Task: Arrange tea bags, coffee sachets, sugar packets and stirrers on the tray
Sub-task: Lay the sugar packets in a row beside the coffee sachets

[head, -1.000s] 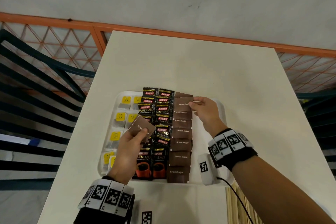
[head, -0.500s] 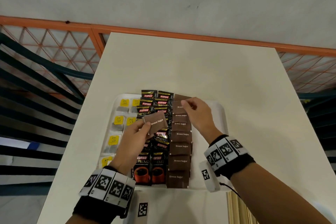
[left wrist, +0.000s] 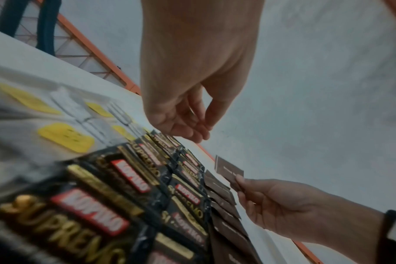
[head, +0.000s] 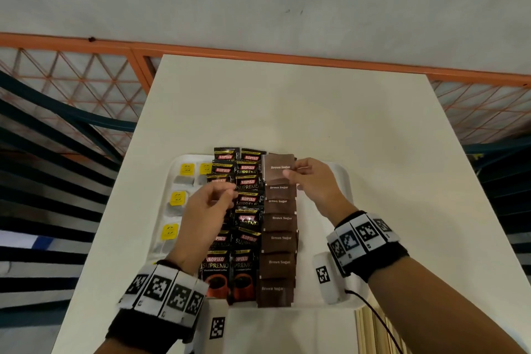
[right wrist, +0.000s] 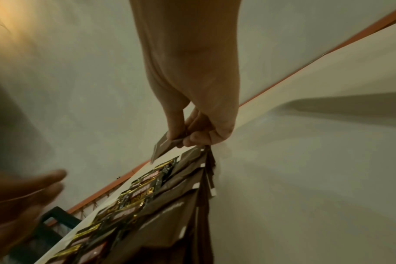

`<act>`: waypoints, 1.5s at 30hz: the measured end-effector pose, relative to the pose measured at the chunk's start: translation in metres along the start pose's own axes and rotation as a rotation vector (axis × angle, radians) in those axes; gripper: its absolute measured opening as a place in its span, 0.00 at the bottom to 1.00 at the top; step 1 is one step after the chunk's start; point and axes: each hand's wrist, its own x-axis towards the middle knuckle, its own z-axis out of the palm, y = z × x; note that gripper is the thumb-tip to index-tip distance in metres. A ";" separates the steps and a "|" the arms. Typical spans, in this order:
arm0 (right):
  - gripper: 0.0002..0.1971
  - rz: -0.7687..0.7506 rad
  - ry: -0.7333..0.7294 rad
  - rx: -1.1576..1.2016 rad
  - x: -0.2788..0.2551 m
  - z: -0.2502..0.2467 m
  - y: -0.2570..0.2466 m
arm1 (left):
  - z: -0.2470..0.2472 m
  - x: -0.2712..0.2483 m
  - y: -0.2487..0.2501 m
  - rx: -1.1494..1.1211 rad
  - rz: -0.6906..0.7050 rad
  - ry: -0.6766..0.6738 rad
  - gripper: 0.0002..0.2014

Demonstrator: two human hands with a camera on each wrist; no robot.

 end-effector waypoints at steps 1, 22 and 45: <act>0.09 0.013 0.031 -0.016 0.005 -0.001 0.002 | -0.005 -0.004 -0.003 -0.002 -0.002 0.005 0.07; 0.02 -0.097 0.289 -0.440 -0.114 -0.056 0.024 | -0.012 -0.110 -0.044 0.228 -0.035 -0.359 0.10; 0.48 0.340 0.455 -0.748 -0.285 -0.141 0.165 | 0.150 -0.186 -0.048 0.526 -0.242 -0.743 0.29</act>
